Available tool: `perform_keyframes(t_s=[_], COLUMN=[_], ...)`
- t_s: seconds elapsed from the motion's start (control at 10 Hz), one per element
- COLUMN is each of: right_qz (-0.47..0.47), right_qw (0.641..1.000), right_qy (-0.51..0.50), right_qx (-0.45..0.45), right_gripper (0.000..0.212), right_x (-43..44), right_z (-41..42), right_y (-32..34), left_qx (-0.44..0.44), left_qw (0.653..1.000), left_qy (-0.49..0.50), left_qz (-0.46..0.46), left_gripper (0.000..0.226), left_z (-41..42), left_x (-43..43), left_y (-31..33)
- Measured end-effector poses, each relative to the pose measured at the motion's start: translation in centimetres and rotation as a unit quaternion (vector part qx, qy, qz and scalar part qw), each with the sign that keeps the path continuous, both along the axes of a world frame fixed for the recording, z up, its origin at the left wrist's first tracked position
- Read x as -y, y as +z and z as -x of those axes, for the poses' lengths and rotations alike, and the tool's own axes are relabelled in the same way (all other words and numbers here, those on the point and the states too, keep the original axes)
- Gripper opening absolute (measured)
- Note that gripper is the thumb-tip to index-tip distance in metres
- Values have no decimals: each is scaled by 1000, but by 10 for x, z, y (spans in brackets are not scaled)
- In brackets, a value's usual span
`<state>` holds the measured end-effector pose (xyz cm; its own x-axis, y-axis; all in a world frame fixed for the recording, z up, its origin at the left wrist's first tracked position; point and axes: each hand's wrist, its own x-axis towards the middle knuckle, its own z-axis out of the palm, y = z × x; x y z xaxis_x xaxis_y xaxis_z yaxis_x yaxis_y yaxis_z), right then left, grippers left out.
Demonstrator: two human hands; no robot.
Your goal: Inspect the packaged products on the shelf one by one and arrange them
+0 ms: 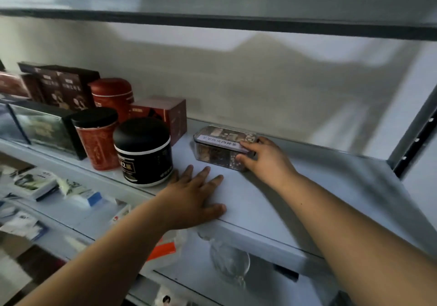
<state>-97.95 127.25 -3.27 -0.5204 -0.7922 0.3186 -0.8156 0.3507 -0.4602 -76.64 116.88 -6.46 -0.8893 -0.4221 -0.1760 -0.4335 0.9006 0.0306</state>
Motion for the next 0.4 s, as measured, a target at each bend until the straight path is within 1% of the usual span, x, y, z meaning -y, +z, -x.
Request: perform_keyframes(t_s=[0.1,0.3,0.4], right_qz=[-19,-11,-69], right_qw=[1000,999,997], right_qy=[-12,-29,-37], right_qx=[-2,-11,22], right_gripper=[54,57,85], right_x=[26,45,41], right_z=[-6,-22,-26], right_y=[1,4,1], left_qx=[-19,-42,-50], left_qw=[1000,999,998], left_qy=[-7,-13,-26], left_qz=[11,1,0], left_gripper=[83,83,84], left_z=[2,2,0], left_x=[-2,4,6], left_y=[-1,-2,-1])
